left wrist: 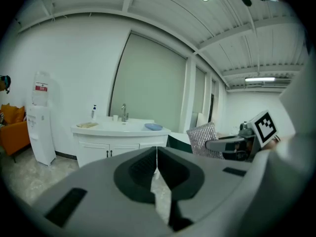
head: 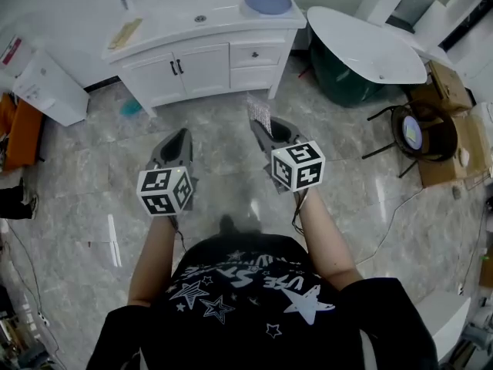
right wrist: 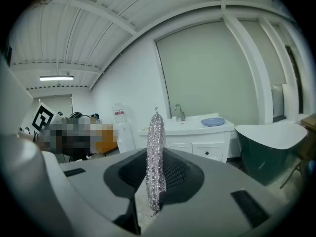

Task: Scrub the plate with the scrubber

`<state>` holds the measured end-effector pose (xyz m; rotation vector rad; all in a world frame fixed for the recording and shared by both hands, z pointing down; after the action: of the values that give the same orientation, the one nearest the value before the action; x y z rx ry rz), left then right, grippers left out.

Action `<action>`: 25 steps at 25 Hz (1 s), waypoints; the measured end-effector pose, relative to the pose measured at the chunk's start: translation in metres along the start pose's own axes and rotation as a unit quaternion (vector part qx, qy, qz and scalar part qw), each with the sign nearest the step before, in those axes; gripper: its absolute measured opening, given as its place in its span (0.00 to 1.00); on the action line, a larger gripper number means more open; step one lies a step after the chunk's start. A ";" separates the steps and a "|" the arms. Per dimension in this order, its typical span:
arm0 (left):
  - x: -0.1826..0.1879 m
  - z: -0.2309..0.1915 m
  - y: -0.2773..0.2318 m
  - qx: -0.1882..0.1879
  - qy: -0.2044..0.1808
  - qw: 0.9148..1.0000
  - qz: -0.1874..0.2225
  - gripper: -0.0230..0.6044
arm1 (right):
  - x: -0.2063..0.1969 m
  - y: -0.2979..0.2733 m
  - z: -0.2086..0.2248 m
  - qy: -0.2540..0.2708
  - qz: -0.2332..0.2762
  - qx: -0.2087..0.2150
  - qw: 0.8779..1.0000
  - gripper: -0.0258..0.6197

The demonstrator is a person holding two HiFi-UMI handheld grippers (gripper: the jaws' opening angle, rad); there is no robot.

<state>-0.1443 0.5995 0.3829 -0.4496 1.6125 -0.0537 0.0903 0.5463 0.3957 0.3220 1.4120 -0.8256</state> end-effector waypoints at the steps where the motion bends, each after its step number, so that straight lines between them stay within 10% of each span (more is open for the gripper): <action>1: -0.001 0.000 -0.001 -0.001 0.001 1.000 -0.001 0.06 | -0.001 0.000 0.000 0.000 -0.001 -0.001 1.000 0.17; 25: -0.004 -0.060 -0.070 -0.035 0.017 0.999 -0.036 0.07 | -0.011 -0.067 0.028 -0.036 -0.031 -0.051 0.998 0.17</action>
<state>-0.1846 0.5227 0.4137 -0.5625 1.6346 -0.0592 0.0667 0.4854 0.4293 0.1688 1.3971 -0.8055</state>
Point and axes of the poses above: the fingertips, and each gripper's own axes: y backward along the fingers, z to its right, x out of its top, the point moved 7 cm from there along y, backward along the fingers, and after that the axes turned 2 degrees about x, right-handed, at the moved point
